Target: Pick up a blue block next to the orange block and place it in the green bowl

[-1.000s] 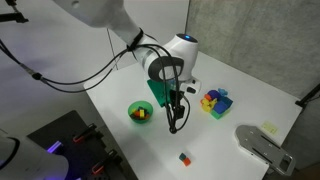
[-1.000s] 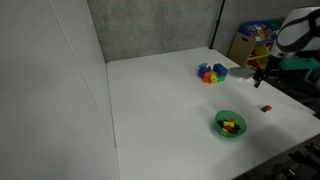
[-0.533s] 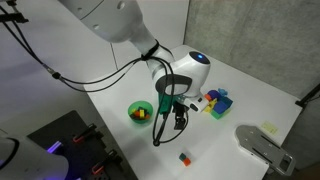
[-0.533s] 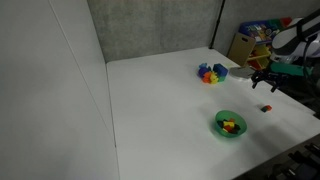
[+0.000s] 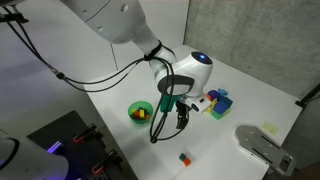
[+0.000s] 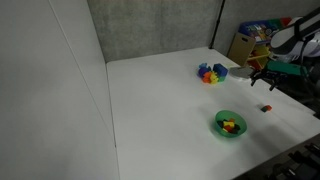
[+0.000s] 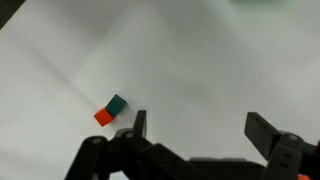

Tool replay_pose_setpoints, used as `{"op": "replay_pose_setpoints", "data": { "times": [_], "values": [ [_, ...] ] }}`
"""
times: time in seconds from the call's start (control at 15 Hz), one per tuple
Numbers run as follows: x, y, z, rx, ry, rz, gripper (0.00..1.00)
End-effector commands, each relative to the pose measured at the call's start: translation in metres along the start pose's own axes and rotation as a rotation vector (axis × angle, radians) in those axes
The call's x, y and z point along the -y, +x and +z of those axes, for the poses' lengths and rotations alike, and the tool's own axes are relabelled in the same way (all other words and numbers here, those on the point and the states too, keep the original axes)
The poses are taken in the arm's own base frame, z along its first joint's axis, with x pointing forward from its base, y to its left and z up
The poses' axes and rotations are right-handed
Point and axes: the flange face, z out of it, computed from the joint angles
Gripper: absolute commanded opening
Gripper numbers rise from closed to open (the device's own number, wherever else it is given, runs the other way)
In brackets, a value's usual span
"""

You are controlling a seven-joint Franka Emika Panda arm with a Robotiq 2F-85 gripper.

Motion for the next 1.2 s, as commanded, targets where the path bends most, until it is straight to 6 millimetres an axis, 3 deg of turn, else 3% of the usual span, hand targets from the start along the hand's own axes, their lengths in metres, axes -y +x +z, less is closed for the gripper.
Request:
{"op": "replay_pose_setpoints", "data": {
  "times": [0.0,0.47,1.13],
  "values": [
    [-0.004,0.006,0.001,-0.016,0.012,0.057,1.00],
    [-0.039,0.031,0.023,-0.060,0.008,0.260,1.00],
    [-0.083,0.052,0.101,-0.072,-0.002,0.428,1.00]
  ]
}}
